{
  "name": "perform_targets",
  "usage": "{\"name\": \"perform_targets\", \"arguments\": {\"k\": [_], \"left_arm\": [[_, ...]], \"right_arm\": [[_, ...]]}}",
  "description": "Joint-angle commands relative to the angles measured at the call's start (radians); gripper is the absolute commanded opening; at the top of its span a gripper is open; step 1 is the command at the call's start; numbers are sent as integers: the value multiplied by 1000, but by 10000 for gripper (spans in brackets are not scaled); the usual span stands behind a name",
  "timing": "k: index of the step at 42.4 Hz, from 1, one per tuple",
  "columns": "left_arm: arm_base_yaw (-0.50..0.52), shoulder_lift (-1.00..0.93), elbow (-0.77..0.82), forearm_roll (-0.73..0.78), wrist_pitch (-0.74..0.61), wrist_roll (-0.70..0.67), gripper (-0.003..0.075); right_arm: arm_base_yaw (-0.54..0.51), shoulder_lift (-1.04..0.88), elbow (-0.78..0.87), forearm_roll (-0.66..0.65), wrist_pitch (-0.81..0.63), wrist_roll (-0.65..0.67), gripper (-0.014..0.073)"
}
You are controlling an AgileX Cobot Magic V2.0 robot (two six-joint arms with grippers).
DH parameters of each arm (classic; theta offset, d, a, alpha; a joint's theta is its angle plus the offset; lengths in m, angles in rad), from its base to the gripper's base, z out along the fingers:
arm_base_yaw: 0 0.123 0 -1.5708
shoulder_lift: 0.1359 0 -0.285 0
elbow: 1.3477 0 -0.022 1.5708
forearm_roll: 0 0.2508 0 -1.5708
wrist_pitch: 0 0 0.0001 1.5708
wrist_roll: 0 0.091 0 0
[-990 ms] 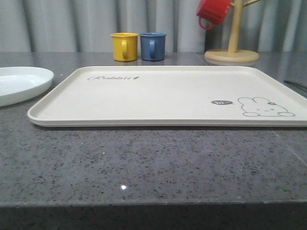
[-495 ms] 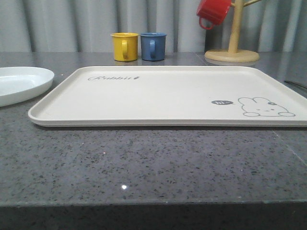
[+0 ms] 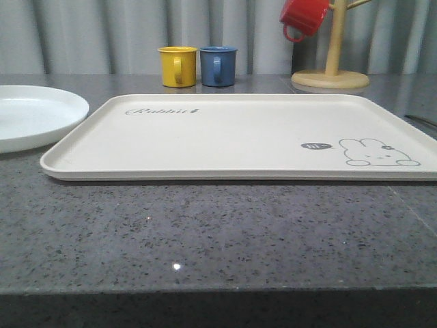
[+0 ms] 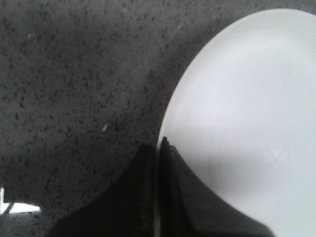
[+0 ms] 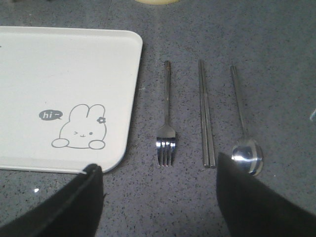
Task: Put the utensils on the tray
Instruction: 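Reach the left gripper down and grasp the white plate's rim, then lift the white plate with the left gripper and lower it onto the tray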
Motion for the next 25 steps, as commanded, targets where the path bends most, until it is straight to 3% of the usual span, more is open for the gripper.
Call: {"name": "perform_targets", "arguments": {"k": [1, 8, 25], "left_arm": [[-16, -59, -95, -70, 56, 3, -20], [-117, -59, -168, -74, 105, 3, -20], [-417, -19, -168, -74, 23, 3, -20]], "right_arm": [[-2, 14, -33, -10, -65, -11, 517], [-2, 14, -33, -10, -65, -11, 517], [-2, 14, -33, -10, -65, -11, 517]]}}
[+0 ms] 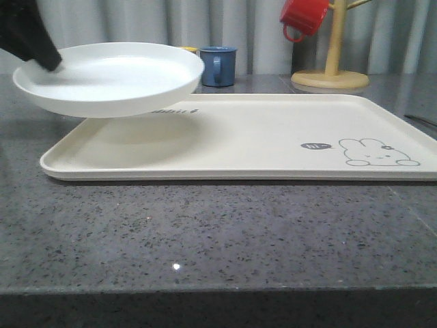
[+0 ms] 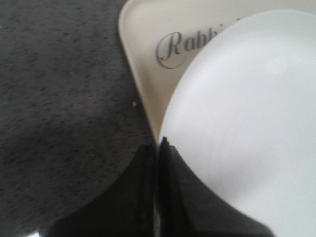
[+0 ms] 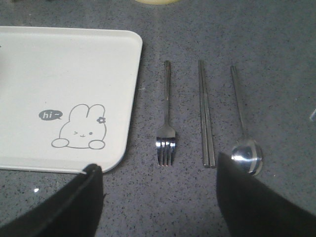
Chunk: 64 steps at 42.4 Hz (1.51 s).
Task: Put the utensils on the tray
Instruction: 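Lift the white plate with the left gripper and lower it onto the tray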
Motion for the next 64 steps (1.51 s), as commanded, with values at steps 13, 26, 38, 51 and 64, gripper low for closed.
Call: {"name": "perform_targets", "arguments": {"k": [13, 26, 38, 51, 64], "left_arm": [[-121, 64, -33, -51, -66, 1, -18], [-121, 73, -35, -50, -66, 1, 355], [-133, -51, -64, 35, -77, 1, 374], [-373, -297, 5, 316, -72, -125, 368], [-570, -622, 222, 598, -85, -381, 368]], "right_arm": [[-2, 14, -33, -10, -65, -11, 517], [-2, 14, -33, -10, -65, -11, 517], [-2, 14, -33, -10, -65, -11, 517], [-2, 14, -33, -10, -65, -11, 517], [-2, 14, -33, -10, -65, -11, 517]]}}
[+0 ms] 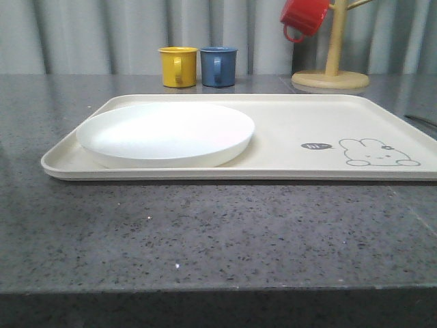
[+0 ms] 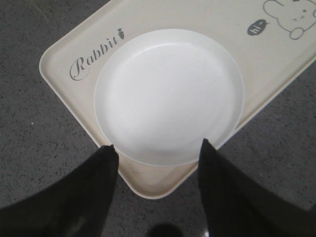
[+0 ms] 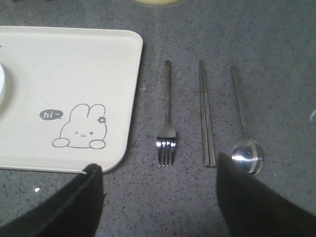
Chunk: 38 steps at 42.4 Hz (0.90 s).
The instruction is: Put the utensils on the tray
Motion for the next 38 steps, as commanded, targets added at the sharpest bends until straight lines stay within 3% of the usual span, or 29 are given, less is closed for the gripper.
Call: {"name": "perform_targets", "arguments": {"k": [1, 14, 24, 38], "left_arm": [[-26, -115, 40, 16, -58, -41, 368], [-28, -367, 229, 7, -95, -41, 368], [-28, -418, 264, 7, -93, -41, 368], [-28, -418, 264, 7, -98, -41, 368]], "right_arm": [[-2, 14, -33, -10, -65, -11, 517], [-2, 14, -33, -10, -80, -11, 517], [-2, 21, -34, -18, -68, -11, 517], [-2, 309, -154, -51, 109, -11, 516]]}}
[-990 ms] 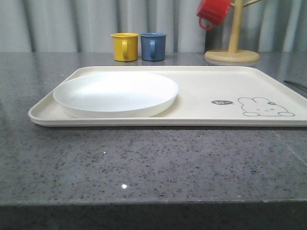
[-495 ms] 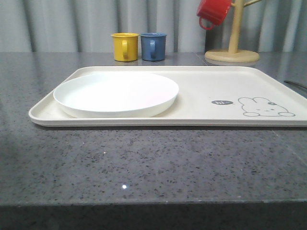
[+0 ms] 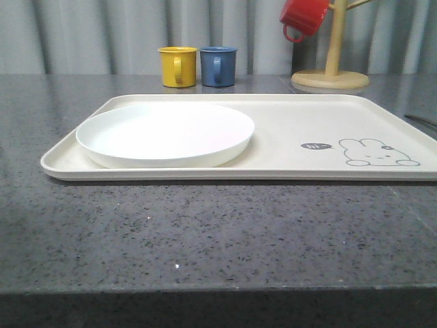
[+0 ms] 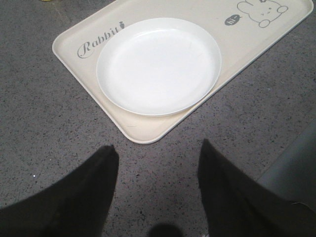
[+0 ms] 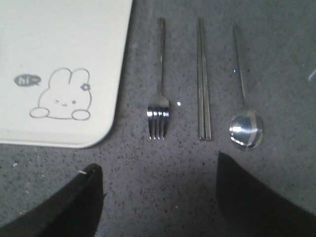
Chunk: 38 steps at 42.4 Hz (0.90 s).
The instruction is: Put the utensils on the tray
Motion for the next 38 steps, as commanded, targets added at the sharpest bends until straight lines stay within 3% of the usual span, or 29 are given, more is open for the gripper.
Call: {"name": "perform_targets", "arguments": {"k": [1, 20, 38], "left_arm": [[-8, -1, -26, 2, -74, -13, 368], [-8, -1, -26, 2, -74, -13, 368], [-8, -1, -26, 2, -74, -13, 368]], "right_arm": [[-2, 112, -84, -19, 1, -11, 516], [-6, 612, -360, -29, 68, -11, 516], [-6, 895, -538, -29, 95, -11, 516]]}}
